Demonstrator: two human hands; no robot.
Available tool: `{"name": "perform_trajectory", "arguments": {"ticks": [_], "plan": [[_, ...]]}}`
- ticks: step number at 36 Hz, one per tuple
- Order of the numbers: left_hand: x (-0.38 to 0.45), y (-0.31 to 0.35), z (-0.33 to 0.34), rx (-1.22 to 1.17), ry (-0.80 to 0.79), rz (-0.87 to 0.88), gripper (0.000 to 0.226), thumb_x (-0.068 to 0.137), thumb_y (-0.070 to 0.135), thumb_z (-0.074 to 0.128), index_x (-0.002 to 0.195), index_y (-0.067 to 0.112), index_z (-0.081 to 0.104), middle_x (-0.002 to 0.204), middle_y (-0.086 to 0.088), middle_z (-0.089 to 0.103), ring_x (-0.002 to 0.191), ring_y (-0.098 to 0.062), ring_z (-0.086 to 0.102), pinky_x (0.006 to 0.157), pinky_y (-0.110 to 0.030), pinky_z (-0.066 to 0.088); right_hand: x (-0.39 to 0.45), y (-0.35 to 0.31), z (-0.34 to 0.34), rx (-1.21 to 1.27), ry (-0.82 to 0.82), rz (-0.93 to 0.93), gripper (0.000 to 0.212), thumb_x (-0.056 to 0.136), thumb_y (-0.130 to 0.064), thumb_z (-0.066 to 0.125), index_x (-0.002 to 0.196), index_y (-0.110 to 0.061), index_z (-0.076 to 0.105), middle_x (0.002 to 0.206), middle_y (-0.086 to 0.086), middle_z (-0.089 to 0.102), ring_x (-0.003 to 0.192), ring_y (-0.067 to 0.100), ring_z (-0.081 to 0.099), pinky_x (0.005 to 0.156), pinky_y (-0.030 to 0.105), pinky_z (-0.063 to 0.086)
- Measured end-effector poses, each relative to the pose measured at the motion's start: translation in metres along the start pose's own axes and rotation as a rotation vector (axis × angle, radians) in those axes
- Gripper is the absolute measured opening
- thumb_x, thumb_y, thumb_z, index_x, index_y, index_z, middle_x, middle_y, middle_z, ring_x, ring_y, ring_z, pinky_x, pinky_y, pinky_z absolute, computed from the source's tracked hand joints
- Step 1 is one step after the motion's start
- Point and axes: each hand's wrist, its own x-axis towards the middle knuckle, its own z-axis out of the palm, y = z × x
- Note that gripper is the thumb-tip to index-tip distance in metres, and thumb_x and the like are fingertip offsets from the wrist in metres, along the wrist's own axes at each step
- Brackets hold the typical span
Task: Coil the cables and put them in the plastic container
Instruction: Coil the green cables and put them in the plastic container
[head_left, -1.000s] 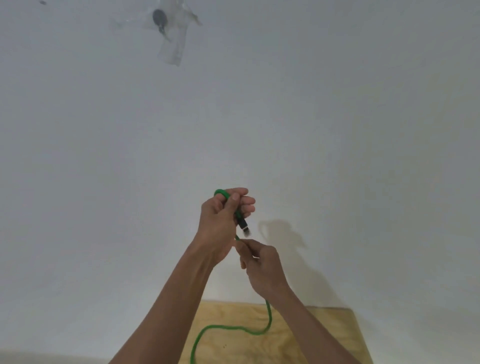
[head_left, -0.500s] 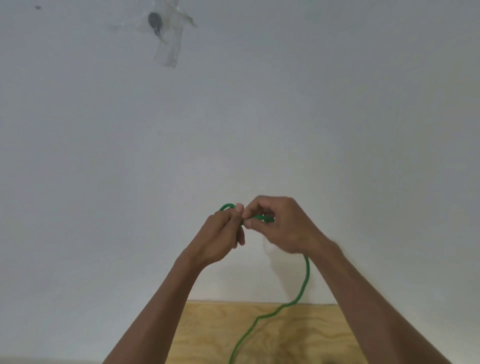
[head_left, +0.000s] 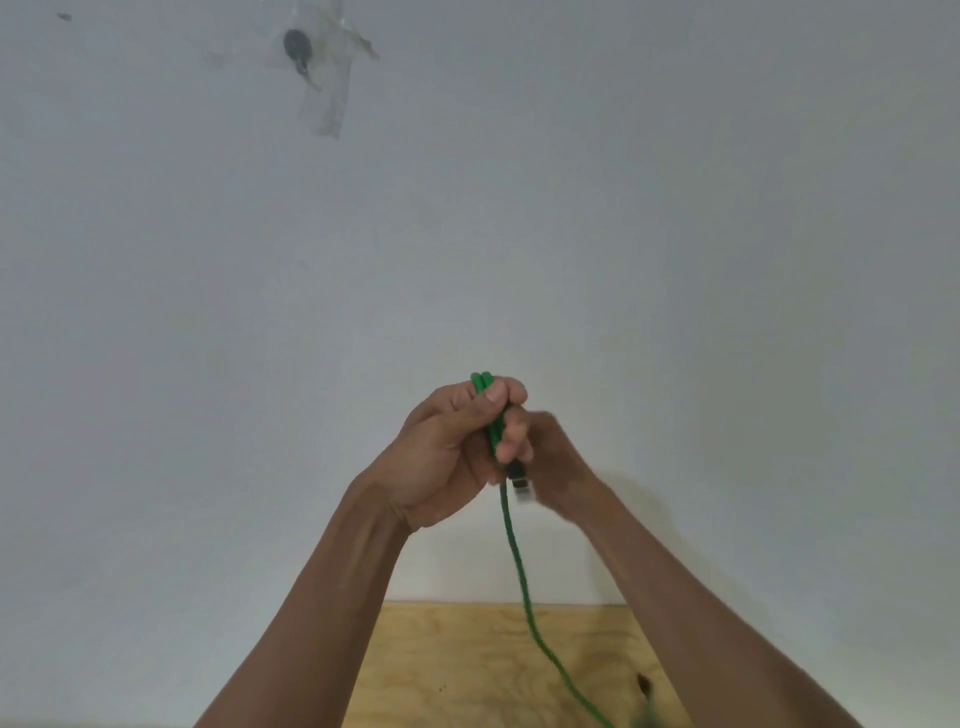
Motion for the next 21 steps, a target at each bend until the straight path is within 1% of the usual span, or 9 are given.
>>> {"name": "perform_trajectory", "arguments": {"ticks": [1,3,6,8,10,13,17,19,21], "plan": [[0.003,0.002,-0.002,0.021,0.011,0.016,0.023,0.101,0.017,0.044,0.097,0.009,0.065,0.068,-0.005,0.061,0.064,-0.018,0.059,0.065,-0.033,0.048,-0.005,0.006,0.003,-0.086,0.021,0.024,0.032,0.076,-0.008,0.066,0.049,-0.023,0.063,0.046,-0.007,0.057,0.044,0.011,0.053,0.049,0.026,0.048],[0.008,0.008,-0.008,0.097,0.054,0.054,0.021,0.100,0.017,0.046,0.101,0.008,0.064,0.074,-0.005,0.064,0.067,-0.017,0.059,0.064,-0.030,0.050,-0.014,0.012,0.009,-0.196,0.068,0.016,0.040,0.095,-0.007,0.052,0.062,-0.026,0.063,0.055,-0.005,0.057,0.048,0.014,0.049,0.051,0.034,0.046],[0.016,0.020,-0.017,0.200,0.175,0.120,0.016,0.100,0.016,0.051,0.104,0.006,0.063,0.080,-0.003,0.067,0.067,-0.015,0.058,0.069,-0.027,0.051,-0.023,0.016,0.012,-0.165,0.107,0.023,0.021,0.102,-0.026,0.050,0.098,-0.024,0.071,0.061,-0.001,0.051,0.046,0.010,0.040,0.047,0.025,0.037],[0.020,0.026,-0.023,0.219,0.257,0.161,0.016,0.099,0.014,0.051,0.105,0.004,0.062,0.080,-0.003,0.068,0.067,-0.015,0.058,0.072,-0.028,0.052,-0.027,0.016,0.011,-0.157,0.098,0.020,0.024,0.101,-0.027,0.052,0.115,-0.020,0.070,0.063,-0.002,0.051,0.047,0.006,0.038,0.048,0.018,0.035],[0.023,0.028,-0.029,0.324,0.324,0.181,0.016,0.102,0.009,0.048,0.106,0.003,0.062,0.081,-0.004,0.070,0.069,-0.017,0.058,0.073,-0.030,0.051,-0.029,0.013,0.011,-0.253,0.088,-0.025,0.023,0.100,-0.027,0.054,0.115,-0.022,0.071,0.063,-0.005,0.054,0.048,0.005,0.038,0.050,0.016,0.035],[0.023,0.025,-0.036,0.629,0.382,0.154,0.018,0.105,0.008,0.046,0.107,0.000,0.063,0.085,-0.007,0.073,0.070,-0.018,0.062,0.069,-0.034,0.050,-0.029,0.003,0.010,-0.487,0.098,-0.119,0.020,0.097,-0.027,0.058,0.110,-0.021,0.072,0.064,-0.006,0.059,0.050,0.004,0.045,0.054,0.016,0.039],[0.017,0.012,-0.043,1.029,0.325,0.047,0.022,0.105,0.006,0.044,0.093,0.005,0.063,0.086,-0.008,0.071,0.075,-0.017,0.068,0.072,-0.030,0.055,-0.025,-0.020,0.005,-0.635,0.101,-0.222,0.025,0.091,-0.017,0.064,0.115,-0.020,0.071,0.083,-0.018,0.069,0.065,0.002,0.062,0.066,0.015,0.047],[0.009,0.005,-0.043,1.053,0.268,-0.029,0.029,0.105,0.007,0.042,0.085,0.000,0.061,0.082,-0.007,0.067,0.070,-0.014,0.066,0.068,-0.028,0.052,-0.021,-0.032,0.000,-0.617,0.055,-0.245,0.023,0.089,-0.012,0.064,0.108,-0.022,0.073,0.089,-0.014,0.074,0.075,0.006,0.069,0.069,0.021,0.054],[-0.001,0.000,-0.039,0.944,0.237,-0.124,0.046,0.109,0.023,0.034,0.087,-0.009,0.059,0.074,-0.012,0.066,0.064,-0.019,0.062,0.063,-0.033,0.049,-0.014,-0.043,-0.005,-0.635,0.029,-0.253,0.019,0.086,-0.016,0.067,0.099,-0.029,0.071,0.084,-0.011,0.075,0.075,0.018,0.071,0.068,0.034,0.058]]}}
